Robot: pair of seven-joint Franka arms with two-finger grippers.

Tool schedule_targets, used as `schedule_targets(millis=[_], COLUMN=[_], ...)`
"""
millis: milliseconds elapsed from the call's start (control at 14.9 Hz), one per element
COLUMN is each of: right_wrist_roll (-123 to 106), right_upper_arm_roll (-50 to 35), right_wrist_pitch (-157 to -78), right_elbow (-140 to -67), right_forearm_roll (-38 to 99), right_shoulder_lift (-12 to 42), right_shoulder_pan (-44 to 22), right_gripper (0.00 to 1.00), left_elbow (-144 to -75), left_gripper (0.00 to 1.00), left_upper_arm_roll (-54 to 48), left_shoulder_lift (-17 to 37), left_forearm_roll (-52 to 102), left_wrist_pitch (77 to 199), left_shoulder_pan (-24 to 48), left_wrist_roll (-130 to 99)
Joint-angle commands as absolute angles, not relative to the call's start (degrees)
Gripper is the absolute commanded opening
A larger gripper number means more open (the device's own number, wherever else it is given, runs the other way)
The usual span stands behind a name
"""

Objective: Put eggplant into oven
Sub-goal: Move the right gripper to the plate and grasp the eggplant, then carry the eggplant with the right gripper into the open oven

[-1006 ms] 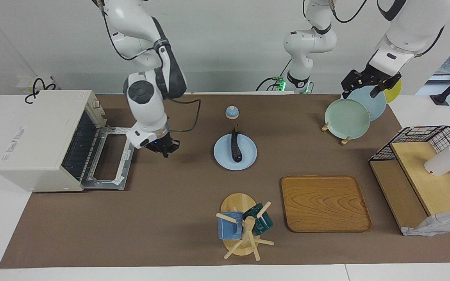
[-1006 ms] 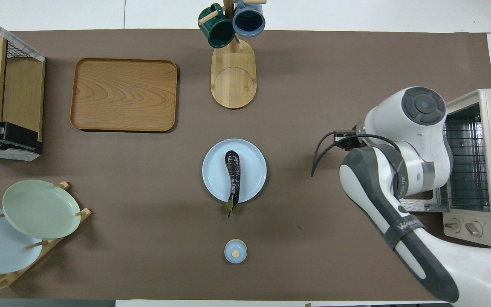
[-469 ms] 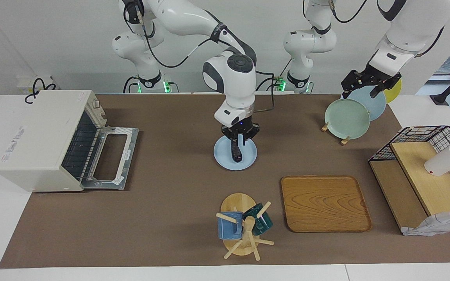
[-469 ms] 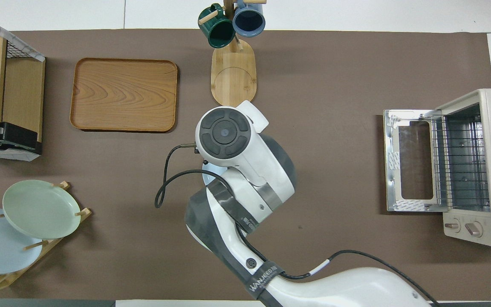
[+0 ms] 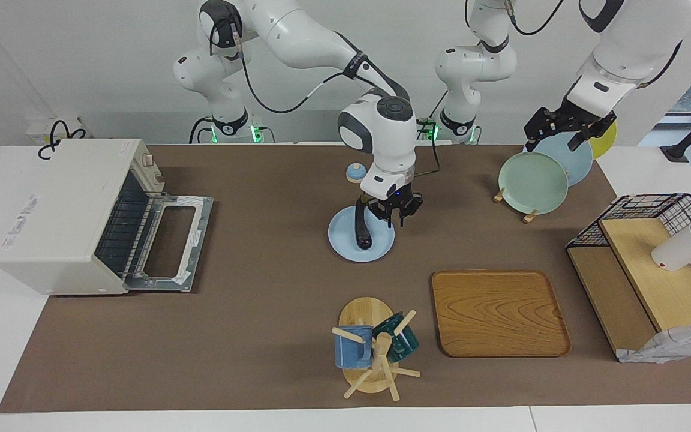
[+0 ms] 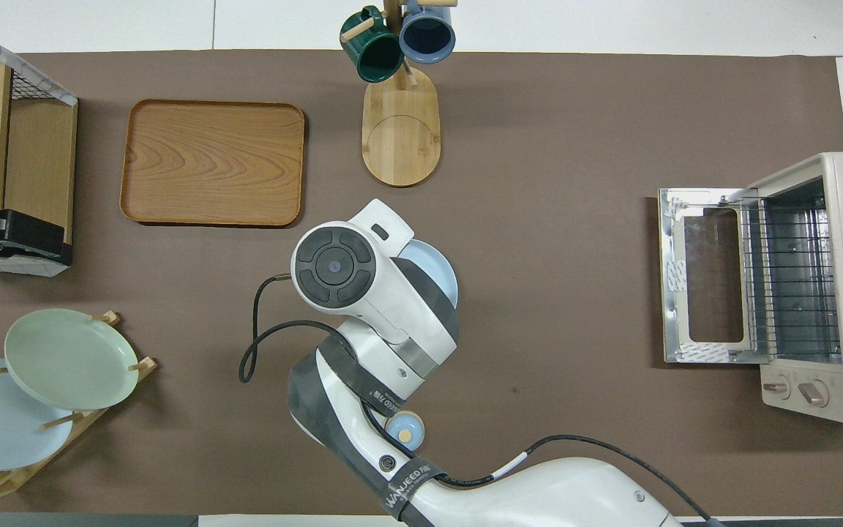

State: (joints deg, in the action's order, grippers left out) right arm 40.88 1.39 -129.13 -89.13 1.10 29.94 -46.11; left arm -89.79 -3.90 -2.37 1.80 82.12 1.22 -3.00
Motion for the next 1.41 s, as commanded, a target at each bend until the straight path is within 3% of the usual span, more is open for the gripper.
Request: schedule_targets(millis=[0,201,402,939,1073,1274,1341], right_wrist_roll=[40.4,40.3,40.3,40.4,40.4,40.4,40.4], right_upper_arm_roll=[1.5,1.5,1.5,1.4,1.4,1.4,1.4], right_wrist_pitch=[-133.3,-133.5,-137.5,-142.9,-144.5,-145.0,-145.0], right_elbow=[-95.2,-96.8,-100.4,-105.6,-106.8,-107.2,-107.2], right_forearm_roll=[-0.2,-0.9,-0.9,-0.9,-0.9,-0.9,-0.9], right_shoulder_lift=[28.2,27.6,26.8,25.8,25.6,25.5,25.5], right_shoulder_pan=[-46.8,-46.8,-47.1,-47.5,-47.6,-48.0,-48.0], right_gripper=[0.52,0.51,0.43,0.42,0.31,0.31,0.26], left_elbow=[-90.3,-90.3,-90.3,-90.3,-90.3,-90.3,-90.3], left_gripper=[1.0,1.0,1.0,1.0,1.0,1.0,1.0], left_upper_arm_roll=[-3.8,-3.8,-3.8,-3.8,-3.8,-3.8,-3.8], left_shoulder_lift=[-2.8,-2.8,-2.8,-2.8,-2.8,-2.8,-2.8], left_forearm_roll=[1.9,1.9,1.9,1.9,1.9,1.9,1.9], left_wrist_pitch=[81.4,81.4,81.4,81.4,81.4,81.4,81.4], left_shoulder_pan=[1.0,1.0,1.0,1.0,1.0,1.0,1.0], left_wrist_roll=[-2.5,-2.5,-2.5,-2.5,-2.5,-2.5,-2.5])
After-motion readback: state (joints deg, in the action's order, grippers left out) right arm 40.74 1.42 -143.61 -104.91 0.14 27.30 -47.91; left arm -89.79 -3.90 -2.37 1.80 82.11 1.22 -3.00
